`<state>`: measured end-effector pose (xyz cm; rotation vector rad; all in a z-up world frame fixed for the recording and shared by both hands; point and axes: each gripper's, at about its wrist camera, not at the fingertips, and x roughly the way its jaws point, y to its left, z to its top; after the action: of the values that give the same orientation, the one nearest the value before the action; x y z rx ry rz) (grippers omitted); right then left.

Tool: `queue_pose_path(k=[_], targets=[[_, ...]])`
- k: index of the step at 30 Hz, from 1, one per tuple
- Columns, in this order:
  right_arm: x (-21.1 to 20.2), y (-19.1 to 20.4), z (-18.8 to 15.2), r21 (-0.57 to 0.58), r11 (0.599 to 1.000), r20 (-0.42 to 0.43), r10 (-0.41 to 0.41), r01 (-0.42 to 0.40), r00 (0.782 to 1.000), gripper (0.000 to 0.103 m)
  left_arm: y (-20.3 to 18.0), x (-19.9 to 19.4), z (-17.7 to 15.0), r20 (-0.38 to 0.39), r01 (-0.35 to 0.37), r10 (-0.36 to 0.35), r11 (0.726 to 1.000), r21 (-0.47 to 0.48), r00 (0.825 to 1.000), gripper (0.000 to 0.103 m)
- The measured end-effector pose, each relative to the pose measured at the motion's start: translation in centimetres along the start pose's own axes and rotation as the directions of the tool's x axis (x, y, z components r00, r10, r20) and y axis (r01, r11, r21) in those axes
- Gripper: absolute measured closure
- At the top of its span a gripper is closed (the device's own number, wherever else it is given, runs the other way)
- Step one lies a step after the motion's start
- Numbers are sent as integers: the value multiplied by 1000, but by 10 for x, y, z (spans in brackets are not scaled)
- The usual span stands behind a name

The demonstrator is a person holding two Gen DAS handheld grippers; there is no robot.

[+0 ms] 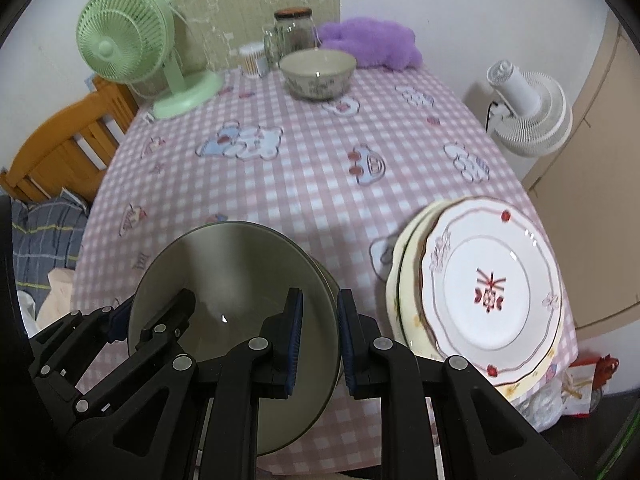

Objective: Organize plates and bowls
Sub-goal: 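Carry the held bowl with the left tool toward the plate stack, then lower the bowl beside the plate stack and open the left tool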

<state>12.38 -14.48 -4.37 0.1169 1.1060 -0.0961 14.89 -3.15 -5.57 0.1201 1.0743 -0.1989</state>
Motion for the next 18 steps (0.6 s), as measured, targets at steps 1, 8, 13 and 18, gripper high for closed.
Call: queue_pose_path(k=[1,8,13,18], targets=[[2,0,-1,0,1000,-3,-1,1,1000,82,-1,1,0,-1,-1,1,1000,2,1000,83],[14,0,-2,2,1000,-12,-6,6,1000,82,-1,14,0,-17,-2,2,1000,-2,1000,83],[19,-2,-1,4,1000,-8,-25,26,1000,82,-2,20,0,-30,14,-14,1000,-4,999,83],[21,-5,0,20,1000,-6,-16,16,1000,82,-2,21,2,-30,37,-37,999,-4,999,76]])
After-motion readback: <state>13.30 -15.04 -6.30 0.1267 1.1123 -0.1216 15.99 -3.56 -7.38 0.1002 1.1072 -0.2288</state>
